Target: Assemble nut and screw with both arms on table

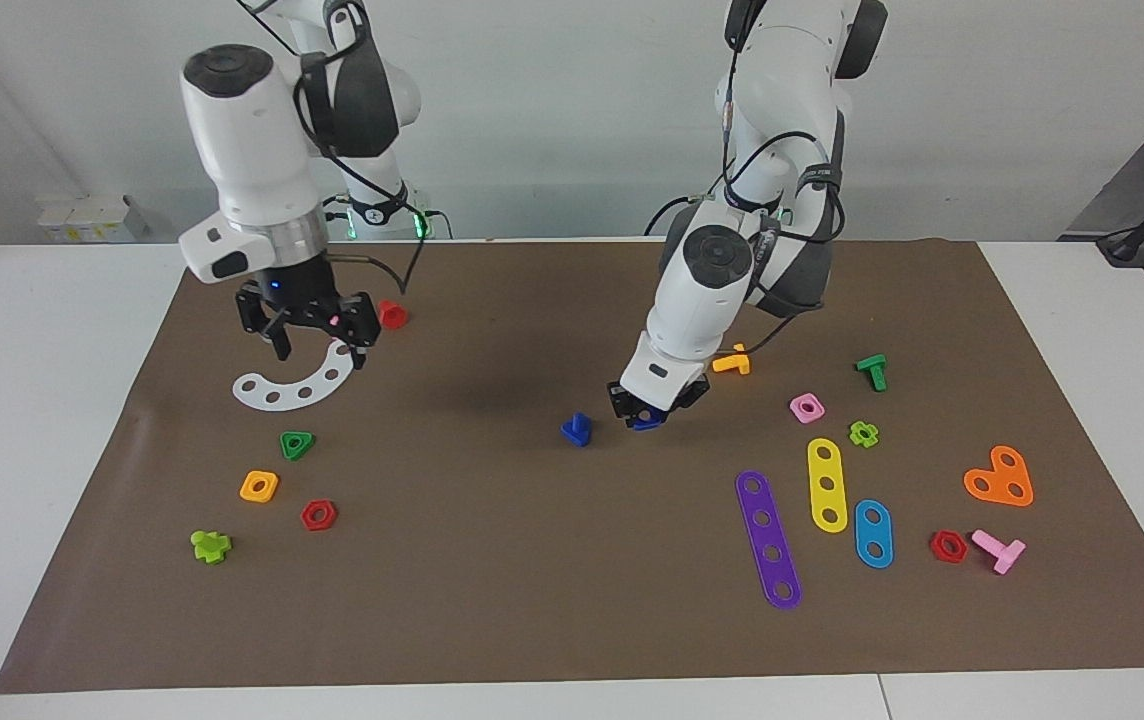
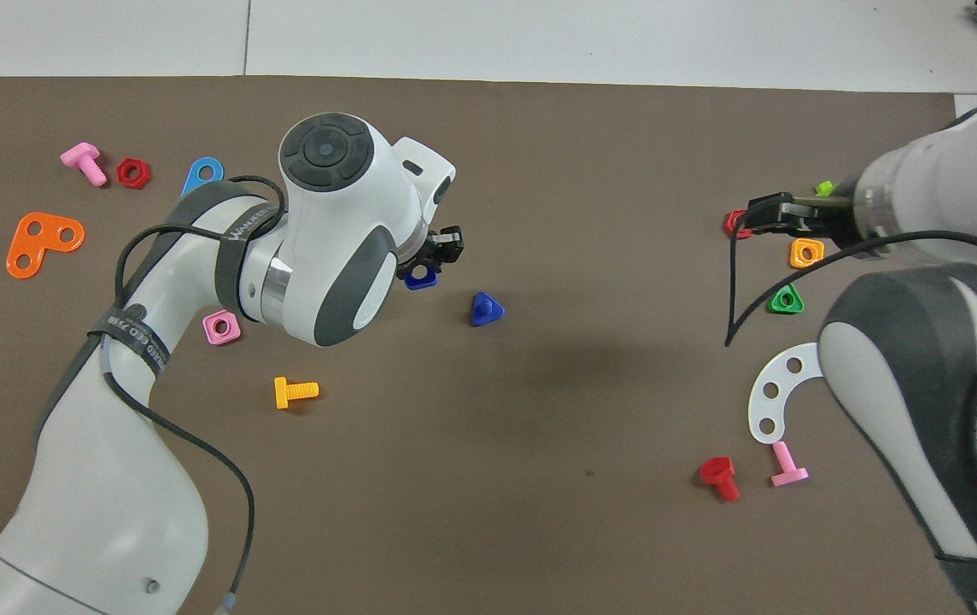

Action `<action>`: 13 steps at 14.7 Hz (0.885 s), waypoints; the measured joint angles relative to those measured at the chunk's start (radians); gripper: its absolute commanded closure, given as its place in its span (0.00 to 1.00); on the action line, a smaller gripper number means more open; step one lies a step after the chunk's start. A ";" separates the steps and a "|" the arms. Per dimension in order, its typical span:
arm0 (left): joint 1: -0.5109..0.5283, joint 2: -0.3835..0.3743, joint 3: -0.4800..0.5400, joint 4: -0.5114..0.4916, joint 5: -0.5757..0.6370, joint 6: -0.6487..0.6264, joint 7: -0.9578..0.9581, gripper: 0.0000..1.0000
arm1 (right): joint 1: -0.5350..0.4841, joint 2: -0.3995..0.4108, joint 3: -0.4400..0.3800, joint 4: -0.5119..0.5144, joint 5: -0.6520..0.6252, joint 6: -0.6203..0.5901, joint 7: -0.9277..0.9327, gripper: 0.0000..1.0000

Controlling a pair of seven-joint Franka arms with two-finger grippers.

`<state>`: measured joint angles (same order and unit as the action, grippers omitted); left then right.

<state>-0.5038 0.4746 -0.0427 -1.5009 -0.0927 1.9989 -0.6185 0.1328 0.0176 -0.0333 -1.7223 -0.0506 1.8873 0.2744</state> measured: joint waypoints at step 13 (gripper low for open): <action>-0.095 0.082 0.001 0.070 0.000 -0.002 -0.047 1.00 | -0.127 -0.070 0.010 0.157 0.029 -0.343 -0.140 0.00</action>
<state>-0.5986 0.5562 -0.0416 -1.4309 -0.0927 1.9969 -0.6652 0.0062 -0.0521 -0.0231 -1.5655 -0.0211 1.5447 0.1343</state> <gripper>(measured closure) 0.533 0.000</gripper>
